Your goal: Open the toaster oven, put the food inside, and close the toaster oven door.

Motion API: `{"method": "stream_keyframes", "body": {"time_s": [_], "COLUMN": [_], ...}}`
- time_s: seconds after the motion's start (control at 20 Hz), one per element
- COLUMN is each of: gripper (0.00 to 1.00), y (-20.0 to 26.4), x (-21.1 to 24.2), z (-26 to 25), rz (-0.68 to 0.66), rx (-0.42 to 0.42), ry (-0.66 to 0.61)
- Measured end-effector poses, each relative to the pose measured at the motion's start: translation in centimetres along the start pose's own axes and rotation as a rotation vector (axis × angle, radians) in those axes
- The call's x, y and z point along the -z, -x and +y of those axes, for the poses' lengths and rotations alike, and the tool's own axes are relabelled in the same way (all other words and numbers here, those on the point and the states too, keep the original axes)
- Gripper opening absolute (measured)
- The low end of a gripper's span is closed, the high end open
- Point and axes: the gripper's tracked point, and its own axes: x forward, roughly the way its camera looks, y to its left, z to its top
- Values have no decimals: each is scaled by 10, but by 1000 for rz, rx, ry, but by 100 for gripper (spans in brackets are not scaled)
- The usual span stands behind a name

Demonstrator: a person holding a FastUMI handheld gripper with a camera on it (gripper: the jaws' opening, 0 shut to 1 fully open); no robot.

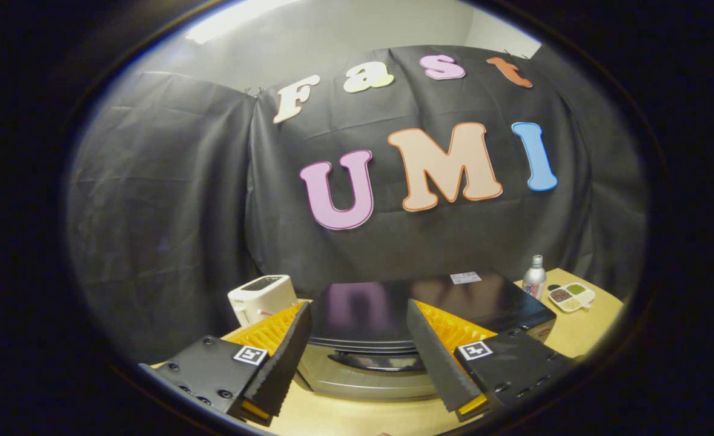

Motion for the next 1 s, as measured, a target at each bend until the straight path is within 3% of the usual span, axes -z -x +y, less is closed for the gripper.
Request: {"method": "stream_keyframes", "body": {"time_s": [0.3, 0.7, 1.0], "gripper": [97, 96, 95], "y": [-15, -10, 20], "x": [36, 39, 42], "z": [-16, -19, -15], "rz": [65, 11, -37], "rx": [65, 74, 86], "ry": [19, 26, 31]}}
